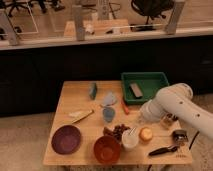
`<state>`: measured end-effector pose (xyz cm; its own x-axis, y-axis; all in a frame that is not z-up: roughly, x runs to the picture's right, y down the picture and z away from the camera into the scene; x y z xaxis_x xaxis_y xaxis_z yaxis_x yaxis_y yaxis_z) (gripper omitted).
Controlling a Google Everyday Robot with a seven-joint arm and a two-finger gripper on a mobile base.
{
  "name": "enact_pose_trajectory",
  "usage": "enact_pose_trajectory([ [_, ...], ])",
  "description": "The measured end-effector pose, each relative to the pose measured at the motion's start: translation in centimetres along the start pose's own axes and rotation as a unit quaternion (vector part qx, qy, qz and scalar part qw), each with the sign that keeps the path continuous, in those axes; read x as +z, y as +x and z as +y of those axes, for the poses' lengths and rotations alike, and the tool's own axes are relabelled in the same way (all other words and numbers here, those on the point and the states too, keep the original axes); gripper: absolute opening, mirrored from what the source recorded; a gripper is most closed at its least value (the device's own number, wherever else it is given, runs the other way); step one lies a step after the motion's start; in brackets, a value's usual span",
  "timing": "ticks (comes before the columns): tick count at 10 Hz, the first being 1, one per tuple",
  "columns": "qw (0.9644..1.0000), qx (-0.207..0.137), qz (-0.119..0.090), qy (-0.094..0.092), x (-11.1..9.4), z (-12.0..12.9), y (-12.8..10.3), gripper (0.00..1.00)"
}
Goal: Place fork in red bowl
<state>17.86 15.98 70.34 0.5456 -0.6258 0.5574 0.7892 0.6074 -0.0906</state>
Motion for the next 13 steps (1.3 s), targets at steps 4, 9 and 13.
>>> enact_pose_trajectory([
  [4, 0.9996, -0.013, -0.025, 0.003, 0.1, -0.3, -0.9, 0.0],
  [9, 0.9889, -0.101, -0.108, 0.017, -0.4, -4.0, -9.5, 0.0],
  [13, 0.9766, -0.149, -0.147, 0.049, -3.0, -6.2, -14.8, 0.0],
])
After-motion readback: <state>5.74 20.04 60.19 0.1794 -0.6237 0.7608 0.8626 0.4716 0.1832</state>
